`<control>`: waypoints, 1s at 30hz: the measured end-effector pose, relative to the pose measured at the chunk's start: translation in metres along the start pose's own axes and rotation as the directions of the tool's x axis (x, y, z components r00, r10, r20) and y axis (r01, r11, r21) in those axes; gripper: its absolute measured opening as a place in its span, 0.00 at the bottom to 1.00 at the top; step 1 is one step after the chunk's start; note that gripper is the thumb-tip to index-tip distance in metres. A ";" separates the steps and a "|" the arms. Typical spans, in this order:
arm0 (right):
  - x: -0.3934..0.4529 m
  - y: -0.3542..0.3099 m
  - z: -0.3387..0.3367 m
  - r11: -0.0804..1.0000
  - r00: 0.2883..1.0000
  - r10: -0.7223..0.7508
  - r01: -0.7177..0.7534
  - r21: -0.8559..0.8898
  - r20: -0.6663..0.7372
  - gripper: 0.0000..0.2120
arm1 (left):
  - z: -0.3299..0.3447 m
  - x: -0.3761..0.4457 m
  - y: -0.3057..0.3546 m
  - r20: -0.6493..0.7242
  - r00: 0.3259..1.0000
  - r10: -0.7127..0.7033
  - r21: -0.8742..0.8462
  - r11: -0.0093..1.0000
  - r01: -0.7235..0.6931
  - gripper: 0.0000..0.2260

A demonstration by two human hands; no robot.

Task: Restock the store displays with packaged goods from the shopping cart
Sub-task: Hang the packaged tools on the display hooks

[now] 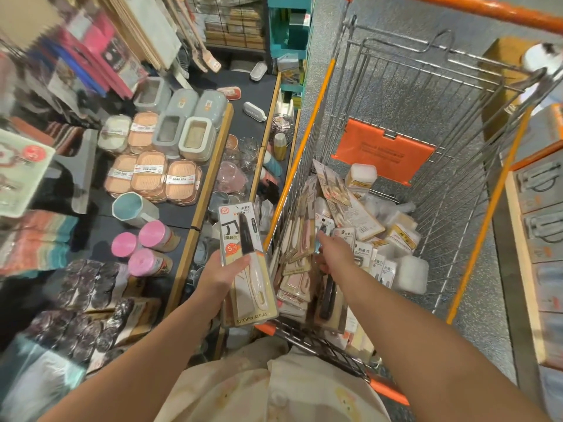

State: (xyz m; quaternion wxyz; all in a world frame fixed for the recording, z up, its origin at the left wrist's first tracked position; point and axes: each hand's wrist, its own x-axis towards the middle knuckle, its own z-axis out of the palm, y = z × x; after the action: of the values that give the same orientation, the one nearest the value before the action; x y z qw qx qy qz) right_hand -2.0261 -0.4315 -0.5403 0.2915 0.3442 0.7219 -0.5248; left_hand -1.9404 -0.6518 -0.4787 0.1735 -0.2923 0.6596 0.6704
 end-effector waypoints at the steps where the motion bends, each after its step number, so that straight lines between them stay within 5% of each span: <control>1: 0.000 -0.002 0.002 0.999 0.999 -0.030 0.030 -0.032 0.010 0.18 | 0.000 -0.002 0.001 0.004 1.000 0.007 0.010 1.000 -0.007 0.07; 3: 0.001 -0.003 0.006 0.991 0.997 -0.062 0.068 -0.112 0.049 0.09 | 0.001 -0.003 0.001 0.014 1.000 0.014 0.013 1.000 -0.014 0.07; 8: -0.001 0.005 0.000 0.988 0.997 -0.067 0.062 -0.140 -0.031 0.06 | 0.005 -0.007 0.009 -0.004 1.000 -0.024 0.009 1.000 0.024 0.06; 12: -0.018 0.010 -0.025 0.995 0.985 -0.095 0.093 -0.020 -0.143 0.11 | 0.009 -0.005 0.015 -0.033 0.999 -0.021 0.000 1.000 0.021 0.12; 17: -0.063 -0.001 -0.060 0.948 0.950 -0.246 0.277 0.154 -0.195 0.10 | 0.036 -0.005 0.028 -0.065 0.998 0.023 -0.085 0.996 -0.028 0.09; 21: -0.107 -0.036 -0.081 0.853 0.897 -0.436 0.439 0.282 -0.076 0.10 | 0.059 -0.007 0.054 -0.052 0.998 0.044 -0.204 0.978 -0.054 0.18; 30: -0.175 -0.154 -0.078 0.689 0.686 -0.717 0.670 0.277 0.124 0.08 | 0.033 -0.038 0.186 -0.257 0.902 0.346 -0.238 0.882 -0.406 0.16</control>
State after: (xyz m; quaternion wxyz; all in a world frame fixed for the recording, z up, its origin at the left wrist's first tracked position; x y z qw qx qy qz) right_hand -2.0508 -0.4231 -0.2957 0.1107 0.0112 0.7017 -0.7038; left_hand -2.0316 -0.6269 -0.3110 -0.0741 -0.2480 0.6144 0.7453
